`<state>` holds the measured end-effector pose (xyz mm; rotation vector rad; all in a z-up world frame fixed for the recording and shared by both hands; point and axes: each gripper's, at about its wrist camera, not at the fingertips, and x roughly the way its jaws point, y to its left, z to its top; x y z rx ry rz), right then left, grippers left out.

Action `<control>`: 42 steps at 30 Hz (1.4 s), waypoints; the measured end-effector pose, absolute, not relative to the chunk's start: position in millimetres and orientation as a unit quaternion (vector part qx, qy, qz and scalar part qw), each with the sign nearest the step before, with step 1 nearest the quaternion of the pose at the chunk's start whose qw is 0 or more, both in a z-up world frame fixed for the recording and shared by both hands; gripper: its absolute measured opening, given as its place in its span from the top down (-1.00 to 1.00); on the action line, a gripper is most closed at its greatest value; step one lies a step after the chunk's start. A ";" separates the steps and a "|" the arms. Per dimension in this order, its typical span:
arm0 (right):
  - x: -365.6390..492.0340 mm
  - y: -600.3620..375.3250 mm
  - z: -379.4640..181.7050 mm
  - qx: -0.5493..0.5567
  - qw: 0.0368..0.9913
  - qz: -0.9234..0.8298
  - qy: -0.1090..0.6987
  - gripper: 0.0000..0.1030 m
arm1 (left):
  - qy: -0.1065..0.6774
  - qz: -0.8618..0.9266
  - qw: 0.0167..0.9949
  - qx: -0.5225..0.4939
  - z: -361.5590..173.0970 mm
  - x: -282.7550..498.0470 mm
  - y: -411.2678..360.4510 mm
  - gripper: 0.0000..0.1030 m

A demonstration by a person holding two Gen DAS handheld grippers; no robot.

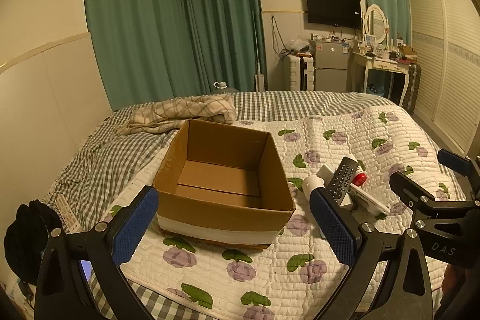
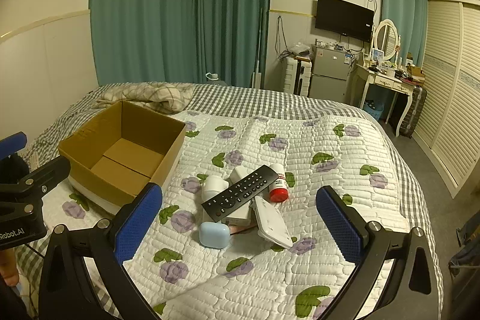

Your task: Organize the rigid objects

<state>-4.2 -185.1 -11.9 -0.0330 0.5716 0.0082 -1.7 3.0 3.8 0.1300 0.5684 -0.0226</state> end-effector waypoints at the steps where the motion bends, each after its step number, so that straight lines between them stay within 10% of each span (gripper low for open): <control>1: -3.8 -184.6 -11.7 -0.017 0.959 0.004 0.282 -0.99 | 0.280 -0.011 0.958 0.064 3.9 -1.7 3.2 -1.00; 42: -7.1 -180.8 -17.2 -0.022 0.958 0.005 0.288 -0.99 | 0.279 -0.010 0.958 0.066 1.1 -3.0 1.7 -1.00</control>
